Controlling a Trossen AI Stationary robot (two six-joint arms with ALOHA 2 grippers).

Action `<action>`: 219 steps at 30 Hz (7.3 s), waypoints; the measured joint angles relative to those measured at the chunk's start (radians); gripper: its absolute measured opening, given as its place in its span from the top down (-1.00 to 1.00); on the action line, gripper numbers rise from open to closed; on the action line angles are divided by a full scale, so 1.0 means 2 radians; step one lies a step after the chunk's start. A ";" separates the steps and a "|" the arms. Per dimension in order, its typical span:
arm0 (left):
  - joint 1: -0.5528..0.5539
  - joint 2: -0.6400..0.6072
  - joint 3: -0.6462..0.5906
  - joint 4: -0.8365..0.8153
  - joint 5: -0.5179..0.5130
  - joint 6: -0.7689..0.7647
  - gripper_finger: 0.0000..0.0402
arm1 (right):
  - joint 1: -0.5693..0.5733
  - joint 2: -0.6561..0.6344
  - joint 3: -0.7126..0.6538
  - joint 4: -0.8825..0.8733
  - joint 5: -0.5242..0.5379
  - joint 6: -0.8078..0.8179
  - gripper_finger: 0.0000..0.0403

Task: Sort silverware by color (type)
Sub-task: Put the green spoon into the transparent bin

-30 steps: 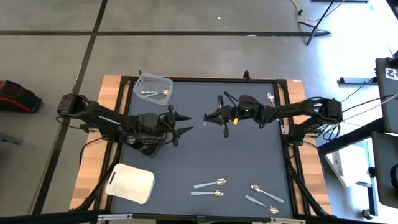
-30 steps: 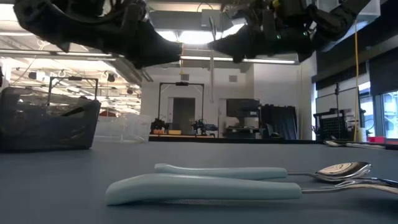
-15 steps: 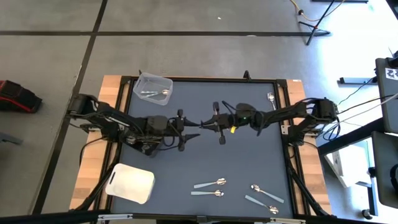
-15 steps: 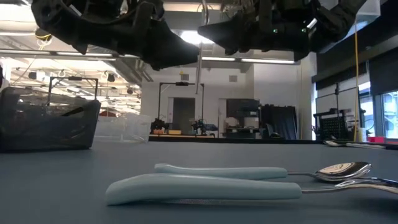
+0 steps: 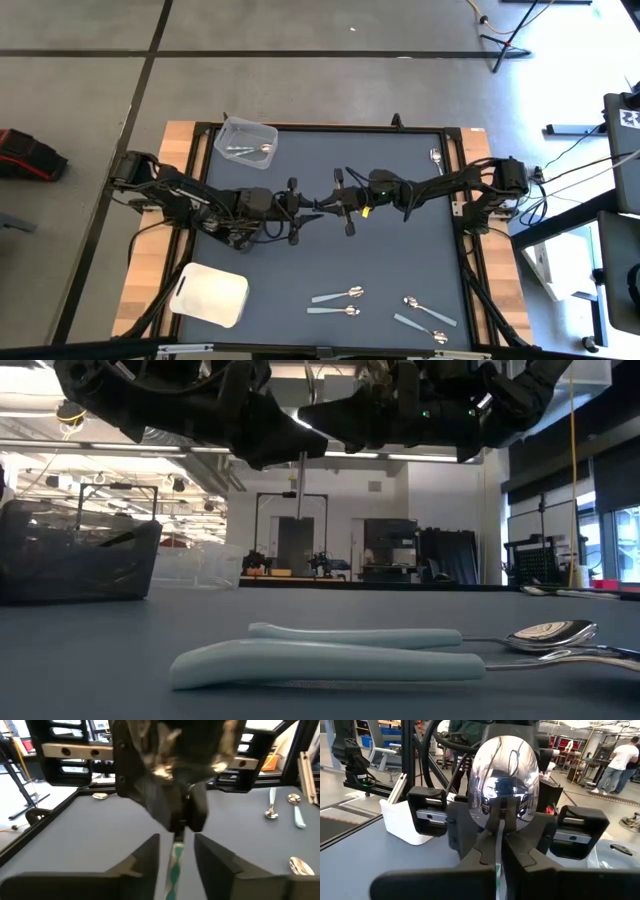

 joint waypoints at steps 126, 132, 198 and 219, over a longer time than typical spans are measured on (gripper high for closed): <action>0.281 -0.235 0.031 -0.556 -0.067 -0.076 0.18 | -0.001 -0.277 -0.056 -0.495 0.285 0.015 0.29; 0.152 -0.228 0.028 -0.424 -0.062 -0.081 0.18 | -0.052 -0.314 -0.038 -0.660 0.383 0.101 0.29; 0.021 -0.144 -0.014 -0.243 -0.058 -0.017 0.18 | -0.452 0.182 0.217 -1.064 0.392 0.256 0.63; 0.019 -0.145 -0.014 -0.239 -0.058 -0.017 0.18 | -0.455 0.195 0.240 -1.028 0.435 0.195 0.76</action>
